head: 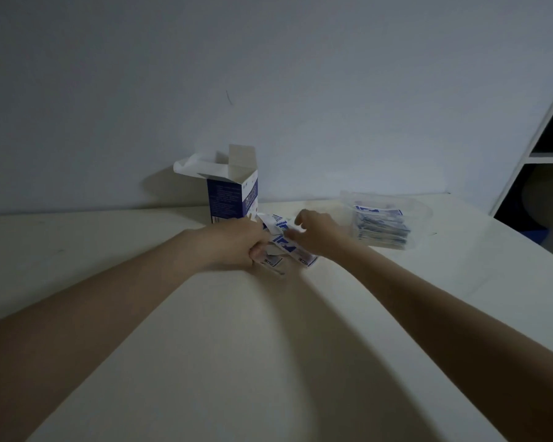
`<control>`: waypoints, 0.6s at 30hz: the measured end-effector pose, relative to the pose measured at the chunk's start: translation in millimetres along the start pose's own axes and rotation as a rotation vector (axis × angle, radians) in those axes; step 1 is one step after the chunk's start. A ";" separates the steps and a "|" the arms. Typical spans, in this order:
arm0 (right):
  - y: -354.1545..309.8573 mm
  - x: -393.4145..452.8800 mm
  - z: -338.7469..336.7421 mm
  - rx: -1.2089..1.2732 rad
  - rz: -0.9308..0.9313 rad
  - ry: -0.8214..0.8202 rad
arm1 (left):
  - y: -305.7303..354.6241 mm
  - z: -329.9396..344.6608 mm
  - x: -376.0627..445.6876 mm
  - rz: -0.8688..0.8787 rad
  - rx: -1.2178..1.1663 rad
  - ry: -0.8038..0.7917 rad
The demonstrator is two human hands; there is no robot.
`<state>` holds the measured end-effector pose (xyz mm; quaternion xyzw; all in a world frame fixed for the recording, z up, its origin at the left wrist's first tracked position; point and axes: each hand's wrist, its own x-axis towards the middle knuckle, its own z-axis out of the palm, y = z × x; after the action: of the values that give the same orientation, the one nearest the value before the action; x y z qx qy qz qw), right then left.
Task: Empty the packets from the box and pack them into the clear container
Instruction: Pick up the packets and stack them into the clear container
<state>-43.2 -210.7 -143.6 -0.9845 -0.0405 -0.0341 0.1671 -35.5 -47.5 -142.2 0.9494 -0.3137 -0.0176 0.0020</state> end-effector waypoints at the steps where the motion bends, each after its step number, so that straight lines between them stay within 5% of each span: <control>1: -2.3 1.0 3.9 -0.037 0.016 -0.043 | 0.1 0.9 -3.2 0.002 0.030 0.019; 9: 5.4 -1.6 -0.4 -0.006 0.013 -0.021 | -20.0 0.8 -13.4 -0.036 -0.327 0.007; 13: 17.5 -6.8 -20.1 0.022 -0.003 -0.080 | -22.0 -1.9 -7.6 -0.092 -0.554 0.144; 18: 25.5 -16.9 -37.8 0.503 0.072 -0.037 | -14.2 -7.4 5.0 -0.221 -0.827 0.238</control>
<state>-59.7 -248.4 -117.7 -0.9133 -0.0158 0.0008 0.4071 -22.8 -39.2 -135.2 0.8919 -0.1744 -0.0322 0.4161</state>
